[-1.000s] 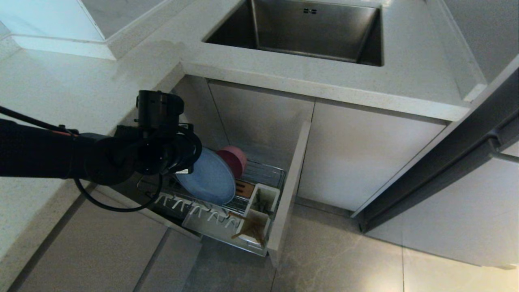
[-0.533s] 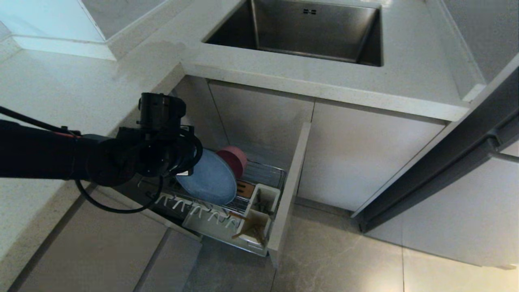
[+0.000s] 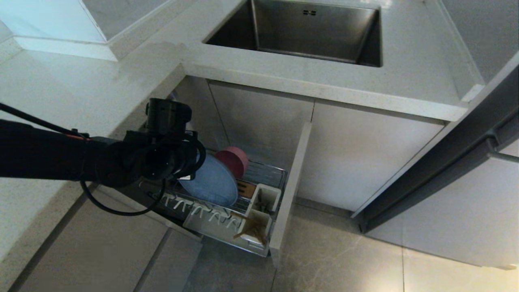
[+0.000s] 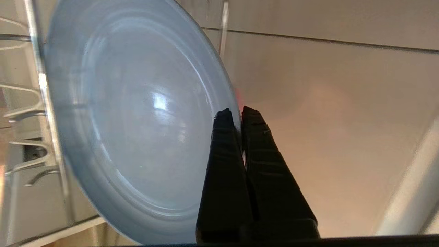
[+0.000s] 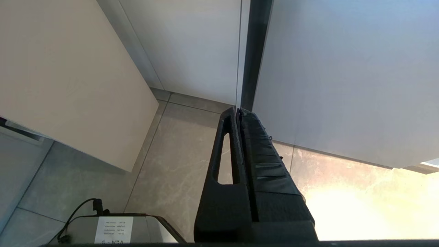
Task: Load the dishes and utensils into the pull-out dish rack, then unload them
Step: Pick up the plate and place it in the cupboard
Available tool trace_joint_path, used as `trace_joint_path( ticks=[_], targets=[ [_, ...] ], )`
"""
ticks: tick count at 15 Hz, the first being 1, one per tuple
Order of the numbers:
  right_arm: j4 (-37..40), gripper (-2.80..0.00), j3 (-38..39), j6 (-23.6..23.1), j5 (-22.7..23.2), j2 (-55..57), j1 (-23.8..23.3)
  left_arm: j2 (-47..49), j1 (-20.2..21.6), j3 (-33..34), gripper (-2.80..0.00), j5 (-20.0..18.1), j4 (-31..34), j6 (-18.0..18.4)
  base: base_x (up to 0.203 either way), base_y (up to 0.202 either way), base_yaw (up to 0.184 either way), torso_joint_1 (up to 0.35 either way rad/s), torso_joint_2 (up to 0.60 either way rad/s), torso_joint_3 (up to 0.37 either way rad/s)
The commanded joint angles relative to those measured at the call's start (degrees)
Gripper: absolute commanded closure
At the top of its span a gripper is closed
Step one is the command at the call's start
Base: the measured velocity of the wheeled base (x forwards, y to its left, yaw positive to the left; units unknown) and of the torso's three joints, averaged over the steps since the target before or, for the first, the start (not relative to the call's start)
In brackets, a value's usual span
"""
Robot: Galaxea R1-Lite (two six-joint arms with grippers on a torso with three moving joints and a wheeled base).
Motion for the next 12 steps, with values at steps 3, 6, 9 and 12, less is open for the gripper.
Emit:
trace_joint_path(
  ticks=[3, 6, 9, 12],
  targets=[
    [-0.01, 0.0, 0.0, 0.02, 0.01, -0.04, 0.0, 2.07, 0.04, -0.34, 0.0, 0.15, 1.86, -0.52, 0.0, 0.0, 0.0, 0.0, 0.0, 0.0],
    [-0.01, 0.0, 0.0, 0.02, 0.01, -0.04, 0.0, 2.85, 0.04, -0.41, 0.0, 0.15, 3.37, -0.52, 0.0, 0.0, 0.0, 0.0, 0.0, 0.0],
    [-0.01, 0.0, 0.0, 0.02, 0.01, -0.04, 0.0, 3.19, 0.04, -0.42, 0.0, 0.15, 3.97, -0.52, 0.0, 0.0, 0.0, 0.0, 0.0, 0.0],
    [-0.01, 0.0, 0.0, 0.02, 0.01, -0.04, 0.0, 3.11, 0.04, -0.51, 0.0, 0.07, 3.97, -0.52, 0.0, 0.0, 0.0, 0.0, 0.0, 0.0]
  ],
)
